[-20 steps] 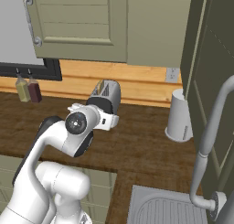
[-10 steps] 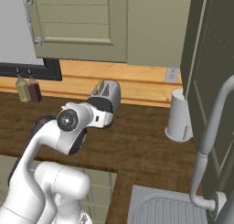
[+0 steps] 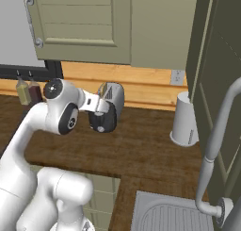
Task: Start the toaster. Once the lever pops up, take the bread to the plate on the dining counter.
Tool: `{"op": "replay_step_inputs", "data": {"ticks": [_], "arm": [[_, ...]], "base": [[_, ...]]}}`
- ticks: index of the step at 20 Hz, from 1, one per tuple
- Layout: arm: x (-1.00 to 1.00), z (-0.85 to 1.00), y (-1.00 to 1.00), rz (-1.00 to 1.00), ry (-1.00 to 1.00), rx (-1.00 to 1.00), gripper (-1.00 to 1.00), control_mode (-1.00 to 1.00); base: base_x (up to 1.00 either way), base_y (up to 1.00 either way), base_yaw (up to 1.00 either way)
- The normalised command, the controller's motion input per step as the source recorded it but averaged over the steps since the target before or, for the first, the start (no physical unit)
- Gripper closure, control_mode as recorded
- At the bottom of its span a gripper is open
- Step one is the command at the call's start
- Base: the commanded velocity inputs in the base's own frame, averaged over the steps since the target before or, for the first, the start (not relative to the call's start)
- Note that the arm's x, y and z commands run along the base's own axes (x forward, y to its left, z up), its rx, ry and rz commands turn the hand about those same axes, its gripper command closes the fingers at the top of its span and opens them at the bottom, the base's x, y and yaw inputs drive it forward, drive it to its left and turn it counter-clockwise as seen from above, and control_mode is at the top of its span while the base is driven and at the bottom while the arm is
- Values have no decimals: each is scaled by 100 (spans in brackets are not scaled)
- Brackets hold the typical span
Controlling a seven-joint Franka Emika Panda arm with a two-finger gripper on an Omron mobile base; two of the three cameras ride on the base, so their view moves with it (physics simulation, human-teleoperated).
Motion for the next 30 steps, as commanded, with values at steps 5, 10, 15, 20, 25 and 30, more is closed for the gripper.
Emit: {"op": "replay_step_inputs", "data": {"ticks": [5, 10, 15, 20, 25, 30], "arm": [[0, 15, 1, -1, 10, -4, -100, -100], [-8, -4, 1, 13, 0, 1, -100, -100], [0, -11, 58, 27, -4, 4, -100, -100], [48, -7, 76, 10, -2, 0, -100, -100], [52, -12, 2, -5, -2, 0, -100, -100], [24, -19, -13, -8, 1, 5, -100, -100]], "base": [[0, 0, 0], [0, 0, 0], [0, 0, 0], [0, 0, 0], [0, 0, 0], [0, 0, 0]]}}
